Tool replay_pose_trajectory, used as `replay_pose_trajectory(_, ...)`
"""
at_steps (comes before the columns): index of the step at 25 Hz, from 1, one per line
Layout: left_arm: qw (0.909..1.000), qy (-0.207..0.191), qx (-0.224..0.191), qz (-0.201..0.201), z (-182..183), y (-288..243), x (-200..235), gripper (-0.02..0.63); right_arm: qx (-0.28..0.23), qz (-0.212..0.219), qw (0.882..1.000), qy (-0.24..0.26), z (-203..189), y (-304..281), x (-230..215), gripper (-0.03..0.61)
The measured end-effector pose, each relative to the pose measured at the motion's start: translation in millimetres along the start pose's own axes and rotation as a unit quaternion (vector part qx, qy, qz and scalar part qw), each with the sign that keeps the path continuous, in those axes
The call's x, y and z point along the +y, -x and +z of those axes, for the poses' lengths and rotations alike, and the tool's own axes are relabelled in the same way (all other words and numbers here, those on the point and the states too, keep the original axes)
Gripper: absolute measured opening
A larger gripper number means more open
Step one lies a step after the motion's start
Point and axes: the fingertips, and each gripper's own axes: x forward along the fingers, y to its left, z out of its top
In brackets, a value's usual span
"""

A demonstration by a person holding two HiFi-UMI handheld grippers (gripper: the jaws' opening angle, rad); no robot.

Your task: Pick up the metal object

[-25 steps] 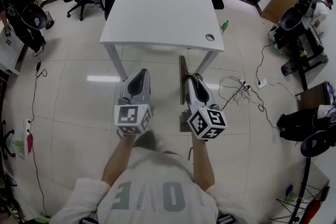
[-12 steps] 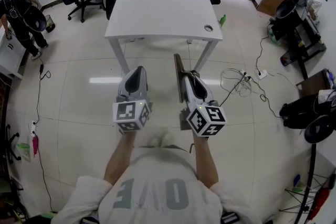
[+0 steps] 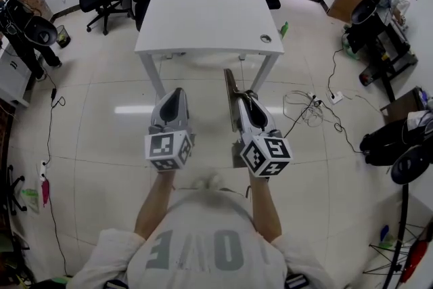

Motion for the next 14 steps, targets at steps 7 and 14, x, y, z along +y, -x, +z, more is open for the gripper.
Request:
replay_pose_trajectory(7, 0.9999, -0.001, -0.005, 0.009, 3, 2, 7, -0.005, -0.001, 0.008, 1.0, 0.001, 1, -6, 6, 0.094)
replay_pose_trajectory(14, 0.9999, -0.002, -0.007, 0.012, 6, -1, 14, -0.005, -0.001, 0.015, 1.0, 0.001, 1, -15, 11, 0.094)
